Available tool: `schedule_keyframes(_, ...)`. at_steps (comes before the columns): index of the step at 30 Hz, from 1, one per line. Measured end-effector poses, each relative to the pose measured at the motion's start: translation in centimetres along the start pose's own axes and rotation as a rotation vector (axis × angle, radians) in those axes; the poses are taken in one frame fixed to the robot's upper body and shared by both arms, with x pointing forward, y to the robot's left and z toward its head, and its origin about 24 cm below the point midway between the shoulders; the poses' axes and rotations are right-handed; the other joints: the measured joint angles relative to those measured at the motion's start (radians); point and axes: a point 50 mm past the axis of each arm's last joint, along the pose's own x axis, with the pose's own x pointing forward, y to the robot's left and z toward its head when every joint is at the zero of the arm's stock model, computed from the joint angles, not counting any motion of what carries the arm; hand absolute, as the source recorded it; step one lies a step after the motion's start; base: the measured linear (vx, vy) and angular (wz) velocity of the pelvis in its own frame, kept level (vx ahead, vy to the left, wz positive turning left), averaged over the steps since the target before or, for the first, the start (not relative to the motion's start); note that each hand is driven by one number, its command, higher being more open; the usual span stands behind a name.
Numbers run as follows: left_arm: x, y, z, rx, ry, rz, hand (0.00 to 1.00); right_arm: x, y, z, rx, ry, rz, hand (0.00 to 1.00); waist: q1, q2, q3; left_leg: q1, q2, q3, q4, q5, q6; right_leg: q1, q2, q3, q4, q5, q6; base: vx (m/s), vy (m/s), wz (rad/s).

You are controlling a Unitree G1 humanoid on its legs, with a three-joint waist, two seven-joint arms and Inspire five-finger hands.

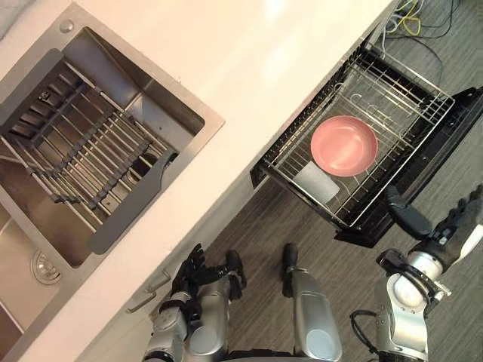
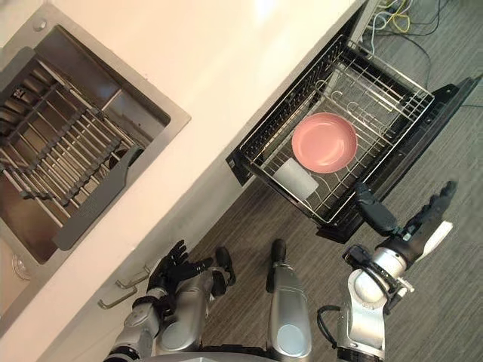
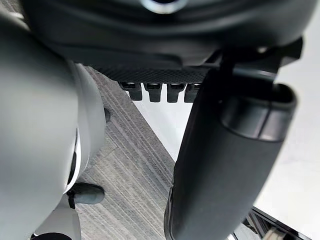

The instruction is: Walk over to the sink, pick up the cup, carry it to the dishwasher, place the cup inside the dishwasher, then close the dishwasher door

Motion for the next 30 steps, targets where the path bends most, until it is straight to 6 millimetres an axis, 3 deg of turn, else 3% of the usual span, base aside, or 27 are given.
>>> schedule_keyframes(8, -0.1, 0.4, 0.0, 0.009, 0.004, 0.007, 1.00, 1.1, -1.1, -0.9, 0.231, 0.053, 0.125, 1.00, 0.001, -0.014, -0.008, -0.006, 0.005, -0.001, 0.040, -0.027, 0.007, 0.009, -0.001, -0.001, 0.008, -0.004, 0.006, 0.01, 0.024, -0.01)
schedule_keyframes(15, 0.1, 0.5, 0.2, 0.015, 0.007, 0.002, 1.00, 2.7, 0.2, -1.1, 0.323, 0.057, 0.302, 1.00, 0.004, -0.017, -0.009, -0.040, 0.008, -0.012, 0.078, -0.040, 0.011, -0.015, -0.006, -0.007, 0.034, -0.013, 0.008, 0.00, 0.006, 0.03)
schedule_keyframes(30, 0.8, 0.3, 1.3, 0.020, -0.006, -0.018, 1.00, 4.9, 1.5, -1.8, 0.485, 0.103, 0.337, 1.00, 0.002, -0.017, -0.009, -0.110, -0.001, -0.031, 0.102, -0.030, 0.014, -0.090, -0.024, -0.020, 0.097, -0.031, 0.002, 0.00, -0.008, 0.04)
